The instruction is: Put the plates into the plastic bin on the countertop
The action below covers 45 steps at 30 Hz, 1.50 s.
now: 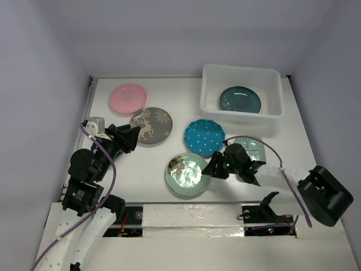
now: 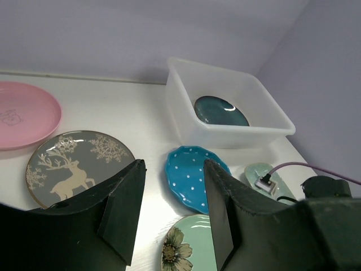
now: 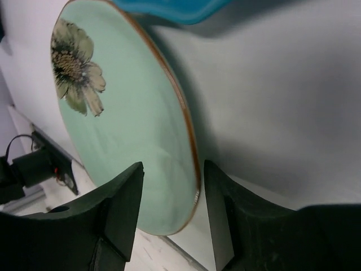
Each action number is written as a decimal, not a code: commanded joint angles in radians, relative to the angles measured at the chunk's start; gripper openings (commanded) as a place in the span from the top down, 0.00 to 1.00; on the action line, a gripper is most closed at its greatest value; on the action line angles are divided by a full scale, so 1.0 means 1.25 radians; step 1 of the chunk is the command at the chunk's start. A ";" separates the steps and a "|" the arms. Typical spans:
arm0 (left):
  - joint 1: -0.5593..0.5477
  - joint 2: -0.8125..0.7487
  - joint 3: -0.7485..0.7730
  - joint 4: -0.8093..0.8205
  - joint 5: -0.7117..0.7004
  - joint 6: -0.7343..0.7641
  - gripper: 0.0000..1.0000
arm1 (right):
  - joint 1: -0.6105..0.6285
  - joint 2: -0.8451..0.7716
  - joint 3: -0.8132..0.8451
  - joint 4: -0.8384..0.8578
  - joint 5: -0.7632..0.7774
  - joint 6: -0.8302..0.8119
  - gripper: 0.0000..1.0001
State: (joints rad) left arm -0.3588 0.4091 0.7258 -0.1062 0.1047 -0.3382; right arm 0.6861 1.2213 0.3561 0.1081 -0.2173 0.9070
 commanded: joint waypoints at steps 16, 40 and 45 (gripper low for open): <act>-0.004 -0.011 0.007 0.027 0.008 -0.002 0.57 | 0.041 -0.089 -0.027 0.229 -0.100 0.083 1.00; -0.004 -0.028 0.006 0.026 0.000 -0.006 0.57 | -0.527 0.098 0.633 -0.020 0.047 -0.195 1.00; -0.004 -0.034 0.006 0.025 -0.002 -0.006 0.57 | -0.592 0.185 0.672 -0.034 0.033 -0.200 1.00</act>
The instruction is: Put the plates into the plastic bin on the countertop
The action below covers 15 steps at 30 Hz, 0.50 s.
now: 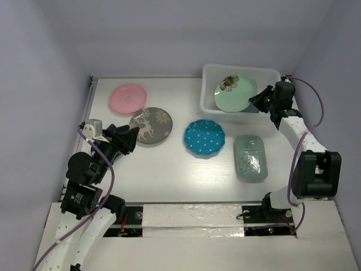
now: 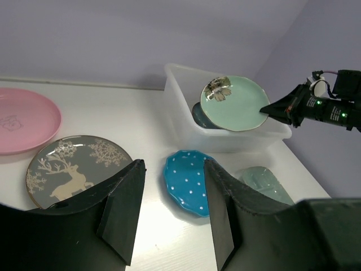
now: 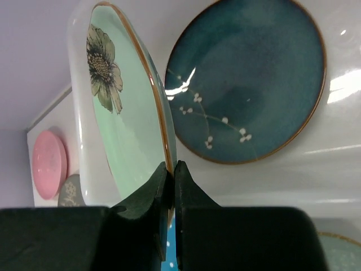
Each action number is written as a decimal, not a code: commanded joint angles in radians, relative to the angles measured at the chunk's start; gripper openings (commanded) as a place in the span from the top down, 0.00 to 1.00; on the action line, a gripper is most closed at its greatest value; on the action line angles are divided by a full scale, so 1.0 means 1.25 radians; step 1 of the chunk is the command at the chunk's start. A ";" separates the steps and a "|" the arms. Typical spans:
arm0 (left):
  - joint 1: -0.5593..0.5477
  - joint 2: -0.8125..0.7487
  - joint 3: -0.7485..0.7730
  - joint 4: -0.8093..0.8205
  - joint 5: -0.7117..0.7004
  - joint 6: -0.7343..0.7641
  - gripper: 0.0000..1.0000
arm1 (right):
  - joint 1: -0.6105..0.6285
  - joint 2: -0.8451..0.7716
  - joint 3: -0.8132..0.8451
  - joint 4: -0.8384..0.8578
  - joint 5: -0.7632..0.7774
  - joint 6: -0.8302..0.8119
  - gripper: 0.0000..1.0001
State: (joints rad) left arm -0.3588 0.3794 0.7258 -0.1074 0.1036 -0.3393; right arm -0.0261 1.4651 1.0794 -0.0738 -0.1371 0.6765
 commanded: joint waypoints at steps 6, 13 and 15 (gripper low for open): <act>-0.004 -0.010 0.005 0.026 0.001 -0.005 0.57 | -0.061 0.077 0.102 0.098 -0.045 -0.020 1.00; -0.004 -0.014 0.005 0.027 -0.001 -0.005 0.57 | -0.069 0.191 0.154 0.062 -0.056 -0.037 1.00; -0.004 -0.014 0.006 0.026 -0.001 -0.005 0.57 | -0.069 0.201 0.166 0.035 -0.052 -0.045 1.00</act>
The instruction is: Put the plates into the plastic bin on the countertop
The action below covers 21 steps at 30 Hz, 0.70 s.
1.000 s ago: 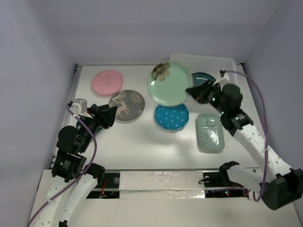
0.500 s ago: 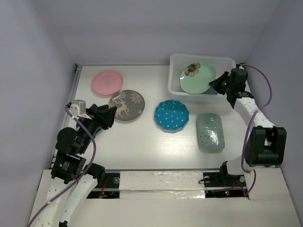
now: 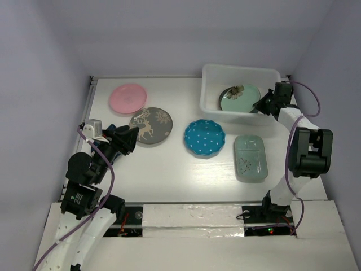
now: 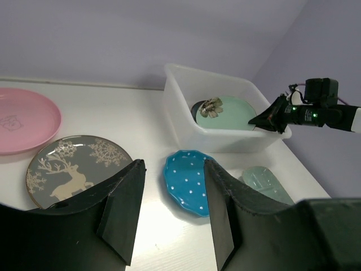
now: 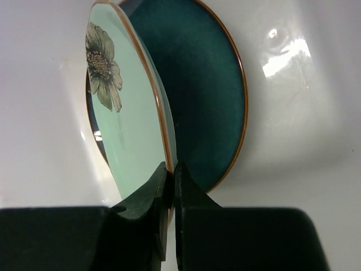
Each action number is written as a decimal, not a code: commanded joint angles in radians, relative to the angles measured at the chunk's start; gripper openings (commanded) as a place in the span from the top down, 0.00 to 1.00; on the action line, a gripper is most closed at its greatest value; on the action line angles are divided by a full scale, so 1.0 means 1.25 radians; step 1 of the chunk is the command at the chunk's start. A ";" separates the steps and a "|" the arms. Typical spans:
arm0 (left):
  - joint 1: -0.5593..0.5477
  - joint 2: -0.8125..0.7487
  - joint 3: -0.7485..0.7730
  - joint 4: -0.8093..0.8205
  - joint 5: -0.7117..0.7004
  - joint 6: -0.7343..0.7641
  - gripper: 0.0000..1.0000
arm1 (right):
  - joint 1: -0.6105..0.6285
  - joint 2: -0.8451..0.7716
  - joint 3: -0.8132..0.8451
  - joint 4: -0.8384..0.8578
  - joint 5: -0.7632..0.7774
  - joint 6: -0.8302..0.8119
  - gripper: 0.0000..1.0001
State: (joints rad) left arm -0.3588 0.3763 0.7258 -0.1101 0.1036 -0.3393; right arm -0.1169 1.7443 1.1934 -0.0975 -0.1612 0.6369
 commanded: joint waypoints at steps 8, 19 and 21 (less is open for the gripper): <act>-0.004 -0.010 0.004 0.029 0.001 -0.006 0.57 | 0.004 -0.036 0.090 -0.021 0.094 -0.069 0.34; -0.004 -0.008 0.004 0.032 0.006 -0.005 0.57 | 0.042 -0.266 -0.061 0.057 0.123 -0.039 0.39; -0.004 -0.008 0.004 0.030 0.004 -0.005 0.57 | 0.095 -0.357 -0.142 0.067 0.125 -0.035 0.71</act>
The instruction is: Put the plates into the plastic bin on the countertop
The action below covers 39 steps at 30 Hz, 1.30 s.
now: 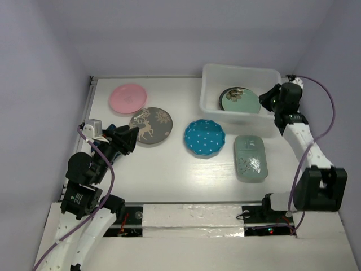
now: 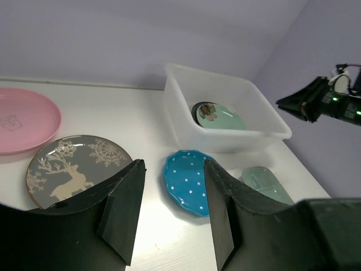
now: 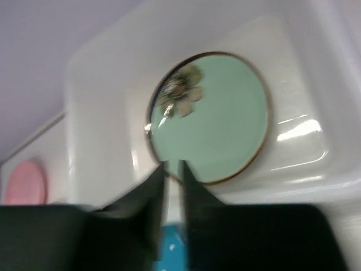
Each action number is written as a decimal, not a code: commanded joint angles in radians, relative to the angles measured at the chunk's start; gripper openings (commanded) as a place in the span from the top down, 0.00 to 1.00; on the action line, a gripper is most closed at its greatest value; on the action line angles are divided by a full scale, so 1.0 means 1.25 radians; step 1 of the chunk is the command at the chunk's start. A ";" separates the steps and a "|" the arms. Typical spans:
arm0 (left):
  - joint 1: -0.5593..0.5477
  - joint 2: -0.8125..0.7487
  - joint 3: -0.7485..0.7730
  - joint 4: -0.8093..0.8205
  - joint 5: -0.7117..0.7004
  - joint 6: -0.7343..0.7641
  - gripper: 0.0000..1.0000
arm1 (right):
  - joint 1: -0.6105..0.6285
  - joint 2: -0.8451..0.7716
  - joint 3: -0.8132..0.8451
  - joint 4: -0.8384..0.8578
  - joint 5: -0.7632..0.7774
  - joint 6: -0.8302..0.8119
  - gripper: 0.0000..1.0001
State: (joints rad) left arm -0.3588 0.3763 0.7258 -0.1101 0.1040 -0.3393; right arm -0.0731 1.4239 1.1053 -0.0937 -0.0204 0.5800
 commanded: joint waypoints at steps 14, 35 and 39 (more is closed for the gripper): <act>-0.004 -0.021 0.005 0.030 0.009 -0.005 0.57 | 0.377 -0.252 -0.452 0.115 0.073 0.188 0.64; -0.011 -0.024 0.022 0.005 -0.055 0.013 0.57 | 0.405 0.084 -0.417 0.202 0.111 0.278 0.70; -0.011 -0.030 0.021 0.005 -0.052 0.013 0.57 | 0.405 0.118 -0.444 0.238 0.088 0.280 0.94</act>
State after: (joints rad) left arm -0.3676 0.3473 0.7261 -0.1295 0.0574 -0.3374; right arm 0.4259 1.5230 0.5762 0.2008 0.0971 0.9447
